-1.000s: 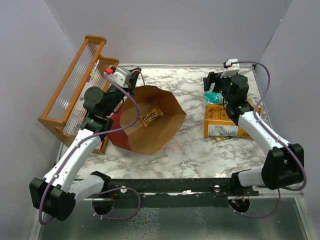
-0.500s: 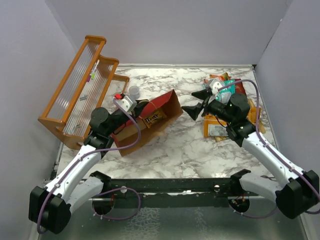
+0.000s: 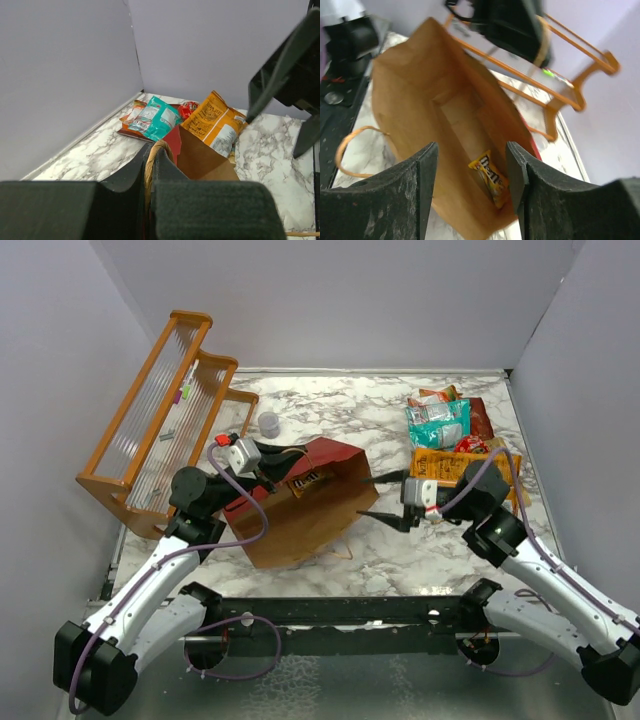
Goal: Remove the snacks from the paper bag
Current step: Take out the snack from the paper bag.
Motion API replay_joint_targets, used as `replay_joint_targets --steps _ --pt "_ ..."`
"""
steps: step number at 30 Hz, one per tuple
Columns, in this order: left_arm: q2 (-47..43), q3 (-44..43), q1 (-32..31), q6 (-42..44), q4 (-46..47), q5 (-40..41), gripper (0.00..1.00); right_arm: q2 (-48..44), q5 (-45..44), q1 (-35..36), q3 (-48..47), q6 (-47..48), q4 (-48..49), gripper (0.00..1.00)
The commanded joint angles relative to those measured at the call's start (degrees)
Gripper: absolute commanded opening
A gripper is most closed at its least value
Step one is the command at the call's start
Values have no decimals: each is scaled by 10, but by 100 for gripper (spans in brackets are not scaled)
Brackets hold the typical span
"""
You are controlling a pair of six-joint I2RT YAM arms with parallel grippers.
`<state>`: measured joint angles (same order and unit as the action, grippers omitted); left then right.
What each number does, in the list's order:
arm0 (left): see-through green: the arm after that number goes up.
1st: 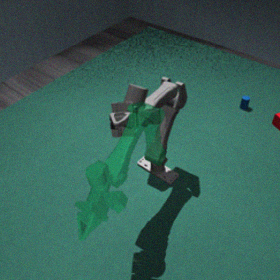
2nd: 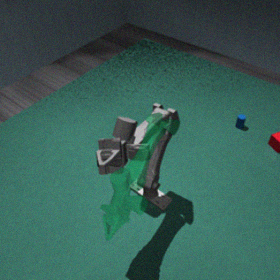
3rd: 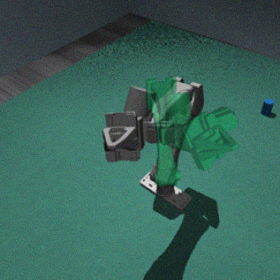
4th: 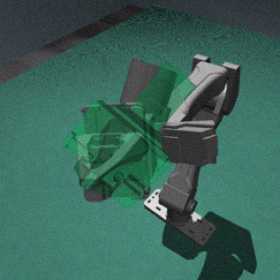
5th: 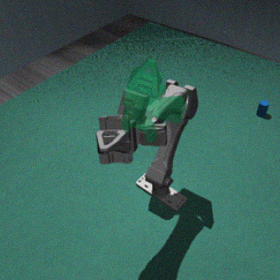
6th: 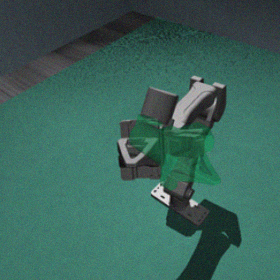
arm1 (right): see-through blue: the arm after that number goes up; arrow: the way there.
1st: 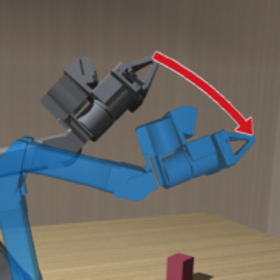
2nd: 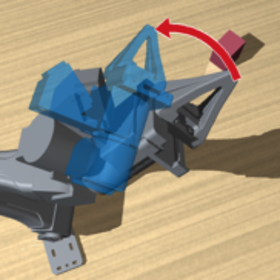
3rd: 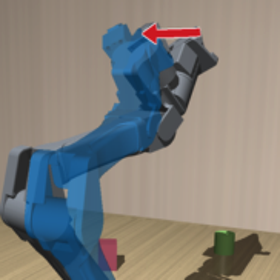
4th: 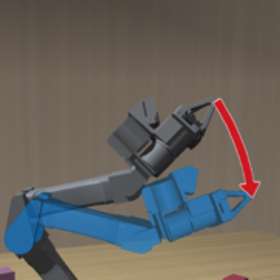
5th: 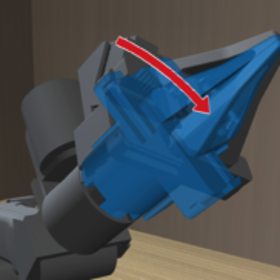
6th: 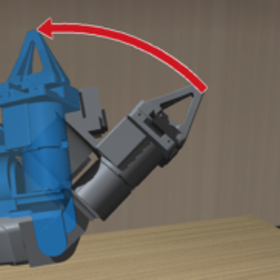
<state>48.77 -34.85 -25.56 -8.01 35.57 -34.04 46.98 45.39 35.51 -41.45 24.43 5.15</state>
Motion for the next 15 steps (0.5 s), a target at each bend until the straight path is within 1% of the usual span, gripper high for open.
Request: replay_joint_targets --steps 1,4,7,11,15 --pt "-8 5 -7 -4 10 -16 0 -6 18 62 13 165 -74 56" --pt "-3 1 -10 -16 15 -20 0 39 -50 108 -27 222 -130 56" --pt "-4 3 -10 -32 32 -19 0 86 -121 151 -62 280 -166 56" --pt "-8 4 -10 -41 41 -18 0 144 -158 179 -96 326 -210 54" --pt "-13 4 -10 -45 44 -10 0 184 -218 202 -99 345 -211 54"
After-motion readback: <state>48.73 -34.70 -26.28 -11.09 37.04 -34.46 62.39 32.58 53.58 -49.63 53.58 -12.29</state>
